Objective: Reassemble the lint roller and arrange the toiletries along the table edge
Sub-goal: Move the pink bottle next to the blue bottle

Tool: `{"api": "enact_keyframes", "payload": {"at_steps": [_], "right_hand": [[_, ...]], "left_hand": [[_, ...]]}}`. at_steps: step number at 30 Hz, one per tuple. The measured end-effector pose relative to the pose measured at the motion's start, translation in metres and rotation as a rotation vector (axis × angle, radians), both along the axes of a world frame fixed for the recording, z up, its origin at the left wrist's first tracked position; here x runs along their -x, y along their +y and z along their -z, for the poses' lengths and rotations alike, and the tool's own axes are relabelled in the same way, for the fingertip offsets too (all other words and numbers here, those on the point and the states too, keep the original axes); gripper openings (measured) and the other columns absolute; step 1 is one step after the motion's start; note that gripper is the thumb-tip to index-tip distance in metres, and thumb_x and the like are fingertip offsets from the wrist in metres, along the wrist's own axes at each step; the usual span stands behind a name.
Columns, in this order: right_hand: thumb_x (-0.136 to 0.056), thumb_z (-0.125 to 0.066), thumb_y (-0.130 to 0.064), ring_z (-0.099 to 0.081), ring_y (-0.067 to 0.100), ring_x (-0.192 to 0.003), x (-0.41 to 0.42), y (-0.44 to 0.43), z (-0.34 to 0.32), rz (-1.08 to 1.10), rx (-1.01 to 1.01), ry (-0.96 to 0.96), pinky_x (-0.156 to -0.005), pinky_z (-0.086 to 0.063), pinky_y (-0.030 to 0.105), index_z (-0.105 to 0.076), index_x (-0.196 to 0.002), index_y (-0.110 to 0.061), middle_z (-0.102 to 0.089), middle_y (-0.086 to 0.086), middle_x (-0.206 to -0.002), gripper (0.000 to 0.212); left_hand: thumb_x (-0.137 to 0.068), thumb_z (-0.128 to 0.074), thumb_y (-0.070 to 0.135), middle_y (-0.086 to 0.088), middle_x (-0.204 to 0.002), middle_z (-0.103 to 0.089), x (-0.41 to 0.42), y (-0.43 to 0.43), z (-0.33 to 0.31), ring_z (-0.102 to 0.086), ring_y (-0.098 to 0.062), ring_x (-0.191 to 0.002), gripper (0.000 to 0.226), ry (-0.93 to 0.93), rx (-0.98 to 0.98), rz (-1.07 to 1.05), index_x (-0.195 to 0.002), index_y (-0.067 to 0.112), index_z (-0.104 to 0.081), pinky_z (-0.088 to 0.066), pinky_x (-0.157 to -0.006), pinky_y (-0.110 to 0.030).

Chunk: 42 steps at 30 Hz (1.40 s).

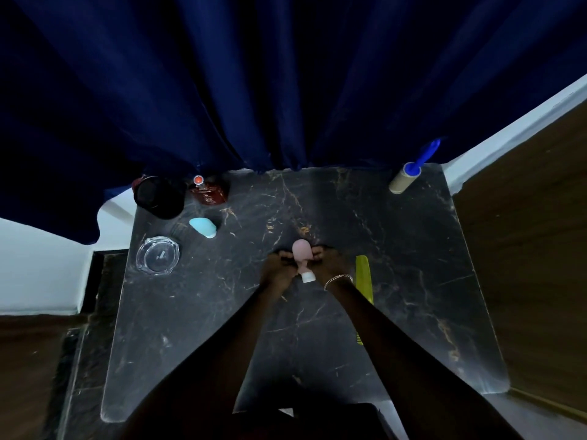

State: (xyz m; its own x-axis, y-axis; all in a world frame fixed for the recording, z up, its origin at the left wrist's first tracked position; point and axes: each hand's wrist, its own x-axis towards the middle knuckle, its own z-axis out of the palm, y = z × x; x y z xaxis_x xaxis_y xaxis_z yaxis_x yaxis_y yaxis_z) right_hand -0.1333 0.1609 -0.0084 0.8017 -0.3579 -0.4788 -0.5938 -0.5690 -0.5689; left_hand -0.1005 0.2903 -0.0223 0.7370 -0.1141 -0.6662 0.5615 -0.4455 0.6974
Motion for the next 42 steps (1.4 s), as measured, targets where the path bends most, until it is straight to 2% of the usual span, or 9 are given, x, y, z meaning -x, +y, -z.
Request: {"api": "enact_keyframes", "payload": {"at_steps": [8,10,13,15,18,21,23,29,42], "right_hand": [[-0.075,-0.079,-0.004,-0.069,0.029,-0.105,-0.004,0.047,-0.014,0.091,-0.179,-0.050,-0.093,-0.055,0.036,-0.067,-0.111,0.002,-0.073,0.017,-0.111,0.038],[-0.074,-0.081,-0.004,-0.070,0.026,-0.098,-0.007,0.064,-0.017,0.079,-0.189,-0.060,-0.086,-0.056,0.034,-0.067,-0.106,0.002,-0.074,0.016,-0.106,0.036],[-0.073,-0.079,-0.002,-0.062,0.014,-0.080,-0.014,0.090,-0.023,0.038,-0.172,-0.066,-0.060,-0.043,0.012,-0.065,-0.102,0.000,-0.075,0.016,-0.100,0.032],[-0.073,-0.078,-0.001,-0.060,0.013,-0.078,-0.021,0.107,-0.025,0.016,-0.175,-0.070,-0.060,-0.040,0.016,-0.063,-0.101,0.001,-0.075,0.018,-0.097,0.032],[-0.073,-0.079,-0.001,-0.063,0.018,-0.079,-0.031,0.132,-0.030,-0.010,-0.185,-0.073,-0.069,-0.051,0.022,-0.060,-0.100,0.002,-0.074,0.017,-0.094,0.034],[-0.073,-0.083,-0.011,-0.064,0.020,-0.081,-0.041,0.154,-0.032,-0.062,-0.172,-0.096,-0.057,-0.043,0.010,-0.058,-0.103,0.000,-0.070,0.008,-0.090,0.041],[-0.075,-0.081,-0.014,-0.068,0.025,-0.090,-0.047,0.168,-0.032,-0.084,-0.152,-0.093,-0.070,-0.048,0.024,-0.057,-0.107,-0.002,-0.072,0.012,-0.099,0.042],[-0.079,-0.076,-0.018,-0.067,0.027,-0.093,-0.060,0.203,-0.031,-0.079,-0.119,-0.145,-0.077,-0.048,0.031,-0.056,-0.111,-0.005,-0.072,0.011,-0.099,0.040],[-0.084,-0.069,-0.009,-0.068,0.032,-0.091,-0.069,0.228,-0.019,-0.061,-0.133,-0.098,-0.087,-0.053,0.044,-0.048,-0.100,-0.010,-0.069,0.014,-0.093,0.026]], "left_hand": [[-0.084,-0.074,-0.008,-0.026,-0.104,-0.073,-0.001,0.049,-0.022,-0.066,-0.026,-0.092,0.018,-0.070,0.041,-0.073,-0.101,-0.005,-0.068,-0.058,-0.090,-0.045],[-0.084,-0.071,-0.010,-0.028,-0.103,-0.073,-0.002,0.067,-0.027,-0.065,-0.025,-0.087,0.020,-0.094,0.014,-0.070,-0.104,-0.008,-0.067,-0.059,-0.083,-0.044],[-0.084,-0.067,-0.015,-0.024,-0.096,-0.069,-0.006,0.095,-0.035,-0.064,-0.026,-0.077,0.021,-0.107,0.027,-0.096,-0.105,-0.013,-0.062,-0.056,-0.060,-0.029],[-0.082,-0.068,-0.016,-0.017,-0.087,-0.066,-0.011,0.114,-0.037,-0.058,-0.021,-0.071,0.016,-0.158,0.027,-0.083,-0.095,-0.008,-0.064,-0.047,-0.056,-0.021],[-0.080,-0.071,-0.017,-0.012,-0.075,-0.061,-0.017,0.140,-0.041,-0.051,-0.016,-0.064,0.023,-0.205,0.052,-0.086,-0.083,0.003,-0.060,-0.043,-0.059,-0.026],[-0.077,-0.071,-0.020,-0.019,-0.082,-0.063,-0.023,0.160,-0.040,-0.054,-0.023,-0.075,0.022,-0.251,0.057,-0.138,-0.088,-0.003,-0.062,-0.045,-0.071,-0.032],[-0.076,-0.068,-0.022,-0.020,-0.084,-0.063,-0.027,0.173,-0.037,-0.053,-0.025,-0.080,0.021,-0.276,0.047,-0.166,-0.089,-0.006,-0.064,-0.042,-0.075,-0.035],[-0.078,-0.068,-0.020,-0.017,-0.083,-0.061,-0.042,0.203,-0.027,-0.053,-0.022,-0.081,0.014,-0.343,0.012,-0.147,-0.090,-0.016,-0.063,-0.042,-0.076,-0.034],[-0.081,-0.070,-0.013,-0.014,-0.084,-0.061,-0.054,0.225,-0.020,-0.053,-0.020,-0.081,0.019,-0.319,-0.034,-0.050,-0.090,0.002,-0.062,-0.045,-0.074,-0.034]]}}
